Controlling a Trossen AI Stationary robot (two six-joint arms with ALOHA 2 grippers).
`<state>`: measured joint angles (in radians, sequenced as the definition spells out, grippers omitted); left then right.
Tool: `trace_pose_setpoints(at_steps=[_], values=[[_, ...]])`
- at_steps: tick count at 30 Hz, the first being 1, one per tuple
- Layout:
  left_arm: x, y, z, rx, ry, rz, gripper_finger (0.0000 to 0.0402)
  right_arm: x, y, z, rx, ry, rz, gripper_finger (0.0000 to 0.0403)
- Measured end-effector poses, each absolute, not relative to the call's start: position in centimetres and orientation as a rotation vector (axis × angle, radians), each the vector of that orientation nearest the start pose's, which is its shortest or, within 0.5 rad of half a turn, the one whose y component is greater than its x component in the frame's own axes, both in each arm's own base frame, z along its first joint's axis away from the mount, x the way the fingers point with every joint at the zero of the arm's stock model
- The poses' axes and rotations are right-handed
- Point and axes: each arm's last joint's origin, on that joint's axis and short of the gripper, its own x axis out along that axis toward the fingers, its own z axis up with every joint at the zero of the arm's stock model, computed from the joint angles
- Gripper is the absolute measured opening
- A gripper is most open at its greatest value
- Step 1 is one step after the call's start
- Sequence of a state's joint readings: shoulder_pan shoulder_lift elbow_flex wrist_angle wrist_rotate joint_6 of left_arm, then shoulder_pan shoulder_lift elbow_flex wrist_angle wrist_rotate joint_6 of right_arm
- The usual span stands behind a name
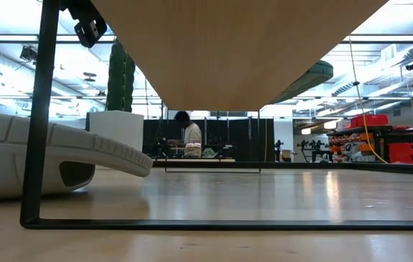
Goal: Pick and place slides into the shelf
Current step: Put the green slide on the shelf
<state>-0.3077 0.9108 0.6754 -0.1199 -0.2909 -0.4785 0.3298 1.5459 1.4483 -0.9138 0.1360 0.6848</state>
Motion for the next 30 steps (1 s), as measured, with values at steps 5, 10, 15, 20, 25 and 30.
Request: trace_pose_setpoints(at_steps=[5,10,15,20,25,30], values=[[19.3,-5.3,28.0,-0.368,0.336,0.065,0.0045,30.1,9.9,31.1,0.318,1.055,-0.163,0.0004],[19.3,-5.2,28.0,-0.366,0.336,0.065,0.004,30.7,10.1,30.2,0.261,1.079,-0.157,0.0004],[19.3,-5.2,28.0,-0.366,0.336,0.065,0.0042,31.1,10.1,29.7,0.192,1.087,-0.166,0.0003],[19.3,-5.2,28.0,-0.366,0.336,0.065,0.0045,31.1,9.9,29.5,0.145,1.076,-0.203,0.0002],[19.3,-5.2,28.0,-0.354,0.336,0.063,0.0039,31.1,9.8,29.6,0.119,1.058,-0.244,0.0002],[19.3,-5.2,28.0,-0.352,0.336,0.063,0.0043,31.2,9.7,29.6,0.104,1.042,-0.274,0.0001]])
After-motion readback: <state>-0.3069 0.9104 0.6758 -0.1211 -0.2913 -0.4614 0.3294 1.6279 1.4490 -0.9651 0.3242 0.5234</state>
